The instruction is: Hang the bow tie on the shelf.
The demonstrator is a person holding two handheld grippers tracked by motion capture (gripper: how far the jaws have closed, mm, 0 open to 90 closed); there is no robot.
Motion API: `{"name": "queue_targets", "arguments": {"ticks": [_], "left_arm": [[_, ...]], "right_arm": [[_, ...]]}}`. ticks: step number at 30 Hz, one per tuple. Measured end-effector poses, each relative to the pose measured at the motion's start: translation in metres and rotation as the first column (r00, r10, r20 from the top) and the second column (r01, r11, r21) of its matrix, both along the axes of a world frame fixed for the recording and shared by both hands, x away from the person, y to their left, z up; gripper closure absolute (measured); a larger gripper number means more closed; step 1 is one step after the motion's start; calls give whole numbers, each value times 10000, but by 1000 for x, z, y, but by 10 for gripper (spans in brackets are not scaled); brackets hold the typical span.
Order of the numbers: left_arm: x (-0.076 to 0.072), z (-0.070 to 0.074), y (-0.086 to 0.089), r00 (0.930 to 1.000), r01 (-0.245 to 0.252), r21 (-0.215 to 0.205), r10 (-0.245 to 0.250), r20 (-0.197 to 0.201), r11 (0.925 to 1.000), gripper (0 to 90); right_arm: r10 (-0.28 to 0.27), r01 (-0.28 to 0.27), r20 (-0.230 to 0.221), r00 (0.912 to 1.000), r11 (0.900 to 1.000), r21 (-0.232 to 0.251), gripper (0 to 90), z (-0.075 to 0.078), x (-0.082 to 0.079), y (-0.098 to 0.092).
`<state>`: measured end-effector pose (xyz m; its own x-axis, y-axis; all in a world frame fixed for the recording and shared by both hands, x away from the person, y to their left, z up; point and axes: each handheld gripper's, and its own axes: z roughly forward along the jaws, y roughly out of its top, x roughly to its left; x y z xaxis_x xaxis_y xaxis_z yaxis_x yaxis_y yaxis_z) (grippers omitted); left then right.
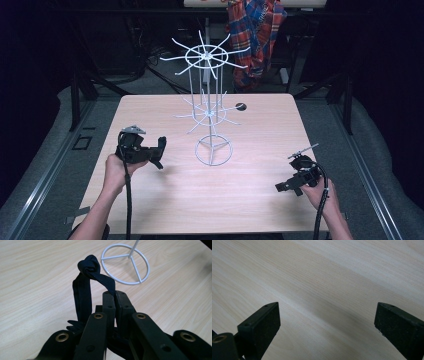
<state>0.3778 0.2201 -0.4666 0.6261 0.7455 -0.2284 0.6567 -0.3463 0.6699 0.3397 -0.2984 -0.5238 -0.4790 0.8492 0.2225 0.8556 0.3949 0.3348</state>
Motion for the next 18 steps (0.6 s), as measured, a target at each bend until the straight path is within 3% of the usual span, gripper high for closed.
{"name": "queue_targets", "arguments": {"ticks": [3,4,7,12,16,18], "left_arm": [[0,2,1,10000,-40,-173,41,50,9998,872],[0,3,2,10000,-43,-234,44,63,9997,872],[1,5,4,9999,-92,-462,96,81,9989,872],[2,7,6,9996,-167,-637,182,228,9978,872],[2,10,8,9988,-284,-846,317,386,9960,872],[2,11,9,9988,-270,-878,305,389,9958,872]], "right_arm": [[41,-41,-12,10000,10000,-40,53,0,0,0],[-338,335,182,9993,9993,166,53,-2,-2,2],[57,-57,-9,10000,9997,-219,42,-1,1,-1],[97,-98,-38,9999,9999,-133,23,0,0,0],[205,-208,-62,9998,9992,-356,17,0,0,0],[-52,52,28,10000,9998,-178,10,-1,-1,2]]}}
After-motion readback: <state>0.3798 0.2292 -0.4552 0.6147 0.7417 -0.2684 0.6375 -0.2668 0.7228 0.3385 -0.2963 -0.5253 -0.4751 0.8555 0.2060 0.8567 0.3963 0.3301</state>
